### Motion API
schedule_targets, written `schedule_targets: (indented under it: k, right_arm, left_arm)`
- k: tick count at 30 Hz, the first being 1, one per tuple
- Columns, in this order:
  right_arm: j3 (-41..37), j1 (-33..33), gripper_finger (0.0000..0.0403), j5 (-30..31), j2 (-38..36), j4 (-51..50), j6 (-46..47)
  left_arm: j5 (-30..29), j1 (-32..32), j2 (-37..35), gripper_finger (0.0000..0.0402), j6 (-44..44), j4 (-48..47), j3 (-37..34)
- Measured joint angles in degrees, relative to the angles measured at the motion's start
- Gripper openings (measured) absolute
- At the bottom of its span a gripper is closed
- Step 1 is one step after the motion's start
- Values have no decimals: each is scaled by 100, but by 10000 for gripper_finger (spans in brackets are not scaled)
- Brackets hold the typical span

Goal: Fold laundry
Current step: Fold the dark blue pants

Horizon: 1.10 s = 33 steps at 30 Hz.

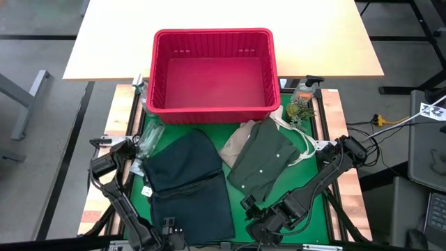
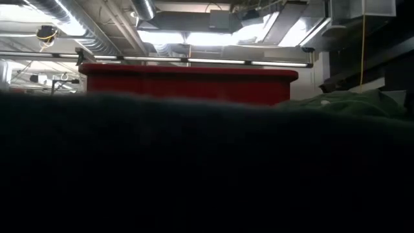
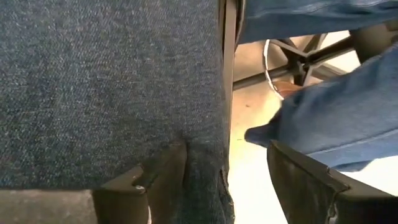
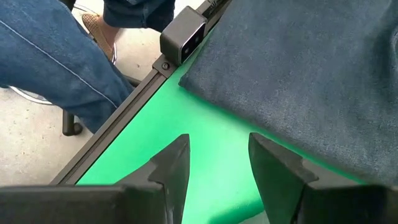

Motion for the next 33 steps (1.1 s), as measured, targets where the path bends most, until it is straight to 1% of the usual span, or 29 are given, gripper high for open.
schedule_targets:
  k: [6, 8, 11, 12, 17, 21, 25, 29, 33]
  right_arm:
    - [0, 0, 166, -4, 0, 6, 0]
    - [0, 0, 166, -5, 0, 6, 0]
    - [0, 0, 166, -5, 0, 5, 0]
    - [0, 0, 166, -5, 0, 3, 0]
    - [0, 0, 166, -7, 0, 4, 0]
    - [-9, 2, 166, 35, 40, 30, -2]
    - [-319, 1, 166, 249, 97, 74, -68]
    - [-629, -33, 166, 558, 114, 299, -82]
    - [-810, -55, 166, 627, 111, 715, -83]
  left_arm:
    - [-83, 75, 106, 223, 13, -232, 31]
    - [-302, 108, 111, 222, 10, -405, 27]
    - [-823, 138, 140, 222, 13, -618, 4]
    - [-900, 160, 166, 222, 9, -661, 7]
    - [-954, 354, 189, 222, 10, -1032, 15]
    - [-958, 467, 196, 222, 11, -1139, 10]
    - [-957, 534, 196, 220, 7, -1250, 9]
    - [-976, 553, 200, 195, 3, -1292, 5]
    - [-1003, 564, 200, 148, -36, -1325, 3]
